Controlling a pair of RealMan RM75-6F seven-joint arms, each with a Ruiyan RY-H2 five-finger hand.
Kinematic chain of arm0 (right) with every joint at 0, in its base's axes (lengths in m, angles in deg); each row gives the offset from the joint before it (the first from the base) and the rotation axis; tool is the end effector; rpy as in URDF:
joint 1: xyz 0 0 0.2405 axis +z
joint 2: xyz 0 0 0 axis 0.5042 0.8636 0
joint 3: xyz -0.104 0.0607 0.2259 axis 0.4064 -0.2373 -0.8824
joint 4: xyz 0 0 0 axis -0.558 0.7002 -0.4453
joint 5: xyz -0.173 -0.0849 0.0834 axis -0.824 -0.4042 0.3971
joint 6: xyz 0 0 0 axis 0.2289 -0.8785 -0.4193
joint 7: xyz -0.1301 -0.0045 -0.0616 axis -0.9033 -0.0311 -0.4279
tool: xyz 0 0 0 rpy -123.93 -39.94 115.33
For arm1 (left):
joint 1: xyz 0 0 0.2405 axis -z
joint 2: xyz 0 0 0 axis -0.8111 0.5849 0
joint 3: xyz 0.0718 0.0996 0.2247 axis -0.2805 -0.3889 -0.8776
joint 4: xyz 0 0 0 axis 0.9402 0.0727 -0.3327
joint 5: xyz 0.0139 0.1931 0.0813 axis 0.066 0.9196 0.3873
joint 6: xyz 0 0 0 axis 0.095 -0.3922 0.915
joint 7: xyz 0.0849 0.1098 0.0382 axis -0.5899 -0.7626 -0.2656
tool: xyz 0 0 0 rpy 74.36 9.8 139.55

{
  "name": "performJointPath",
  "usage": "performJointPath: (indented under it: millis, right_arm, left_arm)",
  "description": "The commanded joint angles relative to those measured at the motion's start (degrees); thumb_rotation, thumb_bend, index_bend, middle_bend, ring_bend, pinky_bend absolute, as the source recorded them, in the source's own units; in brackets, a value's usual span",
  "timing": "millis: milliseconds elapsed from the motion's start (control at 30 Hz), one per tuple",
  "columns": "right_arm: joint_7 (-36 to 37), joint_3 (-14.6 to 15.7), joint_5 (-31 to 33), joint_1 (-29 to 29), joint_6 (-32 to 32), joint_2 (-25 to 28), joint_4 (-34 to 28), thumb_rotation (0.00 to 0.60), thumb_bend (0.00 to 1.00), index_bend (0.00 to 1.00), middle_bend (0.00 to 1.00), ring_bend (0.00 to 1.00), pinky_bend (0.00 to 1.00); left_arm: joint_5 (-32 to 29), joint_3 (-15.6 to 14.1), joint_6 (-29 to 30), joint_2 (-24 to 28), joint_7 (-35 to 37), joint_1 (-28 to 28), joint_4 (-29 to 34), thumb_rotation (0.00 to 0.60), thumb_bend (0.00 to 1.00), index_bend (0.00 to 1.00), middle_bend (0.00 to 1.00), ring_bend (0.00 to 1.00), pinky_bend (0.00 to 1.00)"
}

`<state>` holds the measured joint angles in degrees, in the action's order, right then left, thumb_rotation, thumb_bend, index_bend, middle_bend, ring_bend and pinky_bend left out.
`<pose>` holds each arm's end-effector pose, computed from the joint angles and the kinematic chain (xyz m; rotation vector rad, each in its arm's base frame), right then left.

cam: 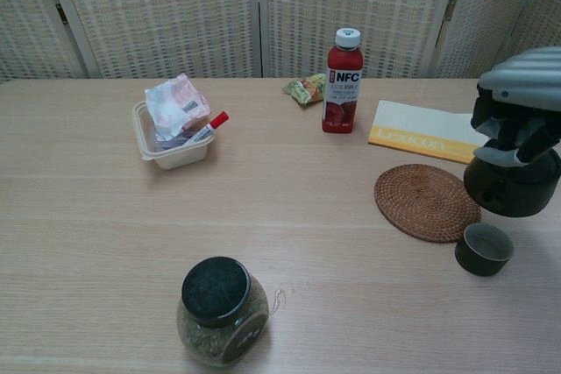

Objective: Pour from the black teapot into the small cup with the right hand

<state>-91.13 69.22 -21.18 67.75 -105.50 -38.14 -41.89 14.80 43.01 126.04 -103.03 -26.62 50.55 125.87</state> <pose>-0.2038 -0.3074 0.0699 2.0721 -0.7006 0.6623 -0.3359 0.1192 0.1228 -1.3194 -0.9192 -0.9078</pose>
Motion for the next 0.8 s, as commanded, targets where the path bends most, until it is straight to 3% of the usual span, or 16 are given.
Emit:
performJointPath:
  millis: [33, 367, 800]
  right_arm:
    - [4.44, -2.17, 1.87, 0.77, 1.12, -1.27, 2.05, 0.491, 0.42, 0.89, 0.97, 0.92, 0.58]
    - [10.94, -4.69, 5.06, 3.19, 4.59, -8.56, 11.68, 0.492, 0.39, 0.89, 0.97, 0.92, 0.58]
    - [15.17, -5.02, 4.85, 5.11, 6.81, -17.32, 22.25, 0.493, 0.34, 0.89, 0.97, 0.92, 0.58]
  left_arm:
    - [0.09, -0.03, -0.01, 0.02, -0.15, 0.03, 0.09, 0.600, 0.01, 0.00, 0.00, 0.00, 0.00]
    - [-0.07, -0.07, -0.14, 0.19, -0.51, -0.01, 0.44, 0.600, 0.01, 0.00, 0.00, 0.00, 0.00]
    - [-0.40, -0.09, -0.79, -0.14, -0.39, 0.14, 0.02, 0.600, 0.01, 0.00, 0.00, 0.00, 0.00]
